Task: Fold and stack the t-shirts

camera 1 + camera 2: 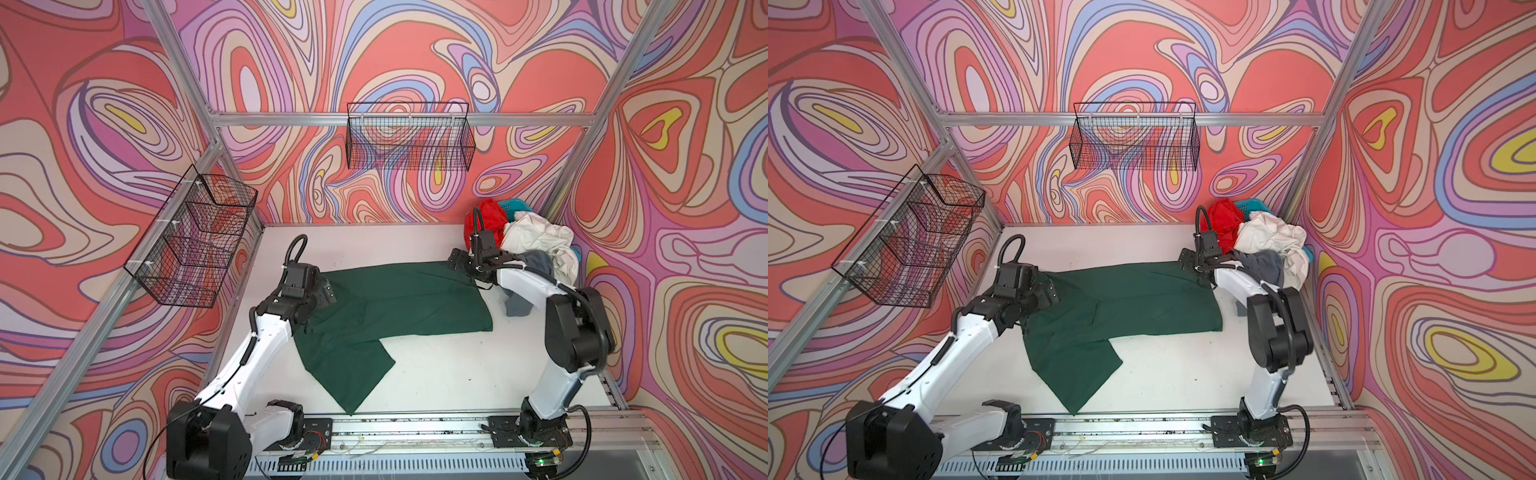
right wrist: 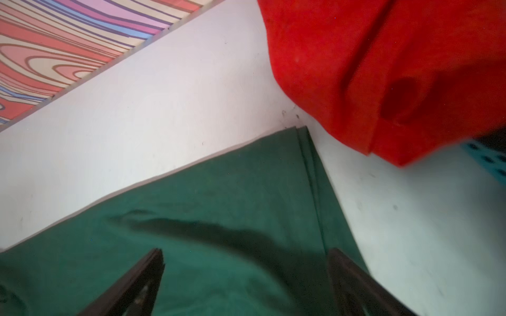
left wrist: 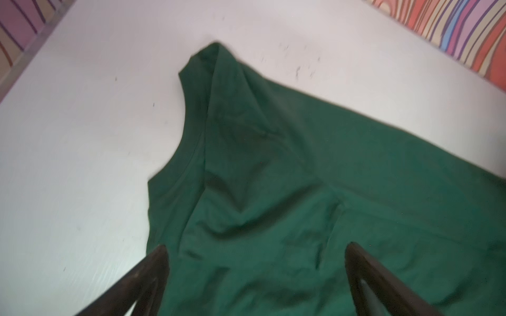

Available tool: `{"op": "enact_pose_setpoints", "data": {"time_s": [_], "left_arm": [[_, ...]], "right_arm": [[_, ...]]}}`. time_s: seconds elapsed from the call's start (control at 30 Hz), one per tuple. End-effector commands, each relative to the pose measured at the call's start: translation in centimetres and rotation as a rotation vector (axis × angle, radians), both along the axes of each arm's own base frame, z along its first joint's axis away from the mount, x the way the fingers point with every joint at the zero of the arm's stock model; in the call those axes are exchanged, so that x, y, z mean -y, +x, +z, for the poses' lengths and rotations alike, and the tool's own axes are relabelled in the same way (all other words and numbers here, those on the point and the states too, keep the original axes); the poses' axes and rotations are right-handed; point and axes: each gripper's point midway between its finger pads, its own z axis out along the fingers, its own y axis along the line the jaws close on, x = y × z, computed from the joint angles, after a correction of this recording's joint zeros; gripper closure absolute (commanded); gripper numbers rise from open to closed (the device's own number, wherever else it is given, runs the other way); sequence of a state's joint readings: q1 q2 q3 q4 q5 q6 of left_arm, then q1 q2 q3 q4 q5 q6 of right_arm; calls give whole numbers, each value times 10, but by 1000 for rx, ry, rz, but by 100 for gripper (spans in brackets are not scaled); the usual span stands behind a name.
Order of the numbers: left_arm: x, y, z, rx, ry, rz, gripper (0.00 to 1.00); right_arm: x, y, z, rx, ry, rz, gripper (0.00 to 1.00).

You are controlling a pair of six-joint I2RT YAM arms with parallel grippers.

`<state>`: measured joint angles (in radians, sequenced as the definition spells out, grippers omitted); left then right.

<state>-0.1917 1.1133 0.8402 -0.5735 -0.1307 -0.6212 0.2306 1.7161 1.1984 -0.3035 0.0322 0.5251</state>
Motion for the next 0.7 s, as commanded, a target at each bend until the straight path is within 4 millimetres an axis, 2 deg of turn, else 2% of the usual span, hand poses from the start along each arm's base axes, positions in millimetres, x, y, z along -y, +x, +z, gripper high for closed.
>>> {"op": "enact_pose_setpoints", "data": {"time_s": [0.0,0.2,0.3,0.47,0.53,0.67], "left_arm": [[-4,-38,-16,-82,-19,29,0],[-9,-85,-33,-155,-61,81,0],[-10,-107,-39,-175,-91,105,0],[3,-127,-37,-126,-171,107,0],[5,-133,-42,-138,-172,109,0],[20,-139,-53,-189,-173,56,2]], "right_arm": [[15,-43,-6,-56,-29,-35,2],[43,-110,-33,-212,-93,-106,2],[46,-134,-46,-277,-75,-108,2],[44,-158,-62,-332,-25,-118,2],[44,-163,-66,-342,-10,-126,2],[48,-170,-81,-371,-7,-150,4]]}}
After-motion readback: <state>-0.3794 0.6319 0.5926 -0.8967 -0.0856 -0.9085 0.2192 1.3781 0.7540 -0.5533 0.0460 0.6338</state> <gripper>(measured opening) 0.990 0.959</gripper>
